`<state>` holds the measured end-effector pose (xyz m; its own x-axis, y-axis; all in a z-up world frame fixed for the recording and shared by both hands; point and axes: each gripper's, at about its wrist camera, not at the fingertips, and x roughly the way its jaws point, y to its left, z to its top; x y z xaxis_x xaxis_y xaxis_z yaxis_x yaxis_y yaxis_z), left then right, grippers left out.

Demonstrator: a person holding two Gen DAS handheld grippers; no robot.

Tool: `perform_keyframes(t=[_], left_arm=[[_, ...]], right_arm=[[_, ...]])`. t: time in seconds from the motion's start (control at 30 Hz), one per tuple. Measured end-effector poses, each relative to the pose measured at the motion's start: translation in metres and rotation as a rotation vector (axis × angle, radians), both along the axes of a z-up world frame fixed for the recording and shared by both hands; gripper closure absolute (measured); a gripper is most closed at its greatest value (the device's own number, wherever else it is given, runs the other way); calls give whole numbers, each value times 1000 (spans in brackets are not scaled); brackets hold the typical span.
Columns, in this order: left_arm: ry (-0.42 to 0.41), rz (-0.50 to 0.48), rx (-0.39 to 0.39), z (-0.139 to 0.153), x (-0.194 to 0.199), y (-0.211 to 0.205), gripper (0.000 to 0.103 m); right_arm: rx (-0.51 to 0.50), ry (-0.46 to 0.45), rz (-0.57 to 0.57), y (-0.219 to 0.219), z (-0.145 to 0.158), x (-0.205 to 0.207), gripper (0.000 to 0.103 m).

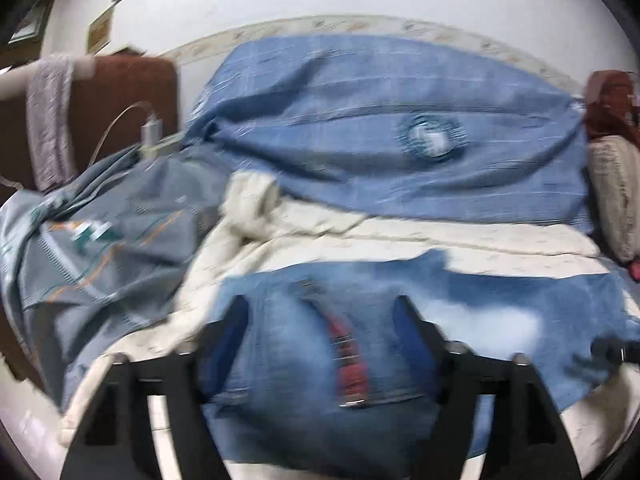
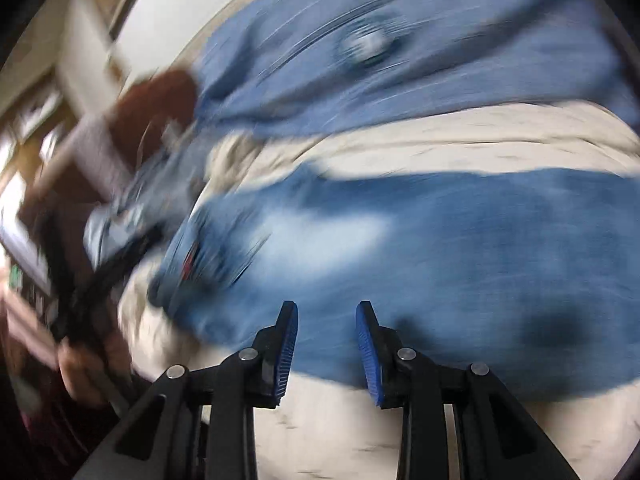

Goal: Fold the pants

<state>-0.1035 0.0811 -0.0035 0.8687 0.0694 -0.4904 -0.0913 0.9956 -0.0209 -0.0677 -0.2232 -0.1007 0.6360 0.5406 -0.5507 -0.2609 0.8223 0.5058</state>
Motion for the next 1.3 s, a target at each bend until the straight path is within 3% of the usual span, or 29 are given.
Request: perform_keyframes(t=[0.07, 0.13, 0.17, 0.27, 0.4, 0.53, 0.73, 0.93, 1.1, 1.3], left_arm=[[17, -61, 0, 1, 4, -22, 20], [49, -122, 7, 1, 12, -48, 18], [66, -158, 8, 0, 16, -65, 18], [105, -231, 9, -4, 28, -102, 17], [185, -298, -62, -15, 40, -135, 17], [296, -331, -113, -31, 54, -155, 17], [421, -319, -60, -56, 65, -161, 17], [403, -331, -27, -54, 59, -166, 15], [394, -330, -102, -46, 58, -153, 15], [368, -350, -146, -39, 55, -148, 15]], right_arm=[[75, 15, -97, -37, -1, 0, 65], [147, 19, -204, -71, -1, -4, 37], [185, 9, -247, -87, -2, -10, 36], [273, 14, -340, -133, -6, -26, 36], [366, 47, -430, -175, -19, -43, 36], [389, 55, -501, -199, -26, -54, 36], [472, 116, -526, -220, -42, -58, 36], [439, 195, -518, -204, -50, -49, 36], [428, 245, -533, -202, -62, -46, 36], [421, 235, -560, -199, -62, -40, 35]])
